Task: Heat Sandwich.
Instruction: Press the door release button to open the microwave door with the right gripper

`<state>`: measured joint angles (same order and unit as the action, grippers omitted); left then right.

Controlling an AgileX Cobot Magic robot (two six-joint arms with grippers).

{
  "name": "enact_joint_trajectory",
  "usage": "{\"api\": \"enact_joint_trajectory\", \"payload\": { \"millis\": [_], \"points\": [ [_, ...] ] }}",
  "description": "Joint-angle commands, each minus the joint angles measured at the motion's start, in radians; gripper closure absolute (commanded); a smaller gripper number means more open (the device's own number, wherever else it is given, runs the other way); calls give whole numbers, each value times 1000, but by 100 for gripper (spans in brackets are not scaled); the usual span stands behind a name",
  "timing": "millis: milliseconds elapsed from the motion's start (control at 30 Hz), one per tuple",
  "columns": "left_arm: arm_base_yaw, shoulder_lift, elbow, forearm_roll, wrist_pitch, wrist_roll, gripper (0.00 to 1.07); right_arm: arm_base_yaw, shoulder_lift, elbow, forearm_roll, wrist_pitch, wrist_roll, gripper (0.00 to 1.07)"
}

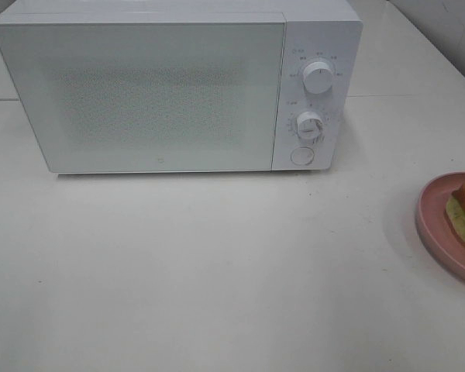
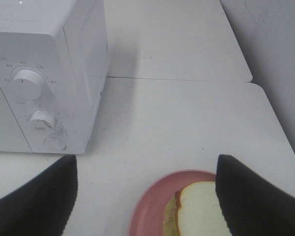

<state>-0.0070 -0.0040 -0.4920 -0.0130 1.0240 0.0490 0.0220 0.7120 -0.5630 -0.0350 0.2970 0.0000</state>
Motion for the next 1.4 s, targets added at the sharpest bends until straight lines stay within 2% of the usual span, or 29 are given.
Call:
{"api": "enact_joint_trajectory", "payload": {
  "millis": [33,733,967,1100,1167,1200,1300,1400],
  "points": [
    [-2,-28,1,-1,3,-2,1,4,29,-5,-3,-54,0,31],
    [-2,-28,1,-1,3,-2,1,4,306,-1,-5,-508,0,31],
    [-2,-28,1,-1,3,-2,1,6,384,109,8,-805,-6,31],
    [-2,-28,1,-1,3,-2,1,46,408,149,61,-871,-56,31],
    [-2,-28,1,-1,3,-2,1,113,433,182,152,-931,-149,31],
    [-2,-28,1,-1,3,-2,1,113,433,182,152,-931,-149,31],
    [-2,-28,1,-1,3,-2,1,190,472,212,287,-1021,-238,31],
    [-2,-28,1,-1,3,-2,1,222,493,219,347,-1048,-260,31]
  ]
}}
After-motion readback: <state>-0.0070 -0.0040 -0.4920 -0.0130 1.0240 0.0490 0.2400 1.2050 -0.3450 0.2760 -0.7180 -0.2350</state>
